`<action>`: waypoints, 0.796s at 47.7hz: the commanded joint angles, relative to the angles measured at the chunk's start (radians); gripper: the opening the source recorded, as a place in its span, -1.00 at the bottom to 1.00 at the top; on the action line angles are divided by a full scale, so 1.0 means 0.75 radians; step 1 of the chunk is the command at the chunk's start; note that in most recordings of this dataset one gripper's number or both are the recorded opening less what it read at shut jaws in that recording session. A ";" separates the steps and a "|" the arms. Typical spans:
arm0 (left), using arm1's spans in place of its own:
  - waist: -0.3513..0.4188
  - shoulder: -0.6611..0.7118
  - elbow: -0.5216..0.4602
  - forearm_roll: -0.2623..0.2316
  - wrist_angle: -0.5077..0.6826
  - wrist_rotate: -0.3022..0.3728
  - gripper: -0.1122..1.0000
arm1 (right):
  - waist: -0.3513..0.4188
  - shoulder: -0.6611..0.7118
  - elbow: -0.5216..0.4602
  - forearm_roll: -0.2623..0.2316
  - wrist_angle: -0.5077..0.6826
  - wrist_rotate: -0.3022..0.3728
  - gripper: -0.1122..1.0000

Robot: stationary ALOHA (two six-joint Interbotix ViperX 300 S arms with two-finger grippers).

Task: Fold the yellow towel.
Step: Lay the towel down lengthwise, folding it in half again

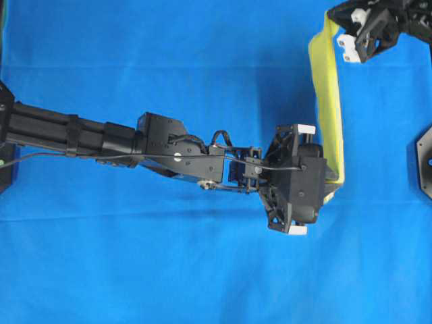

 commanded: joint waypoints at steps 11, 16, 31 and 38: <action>-0.057 -0.157 0.295 -0.006 -0.135 -0.108 -0.76 | 0.065 0.260 -0.172 -0.008 -0.080 -0.002 -0.77; -0.059 -0.202 0.415 -0.006 -0.196 -0.176 -0.76 | 0.119 0.395 -0.256 -0.012 -0.129 -0.002 -0.77; -0.059 -0.288 0.669 -0.006 -0.290 -0.288 -0.76 | 0.205 0.573 -0.427 -0.041 -0.141 -0.002 -0.77; -0.055 -0.280 0.661 -0.006 -0.309 -0.290 -0.76 | 0.217 0.593 -0.430 -0.055 -0.137 -0.002 -0.77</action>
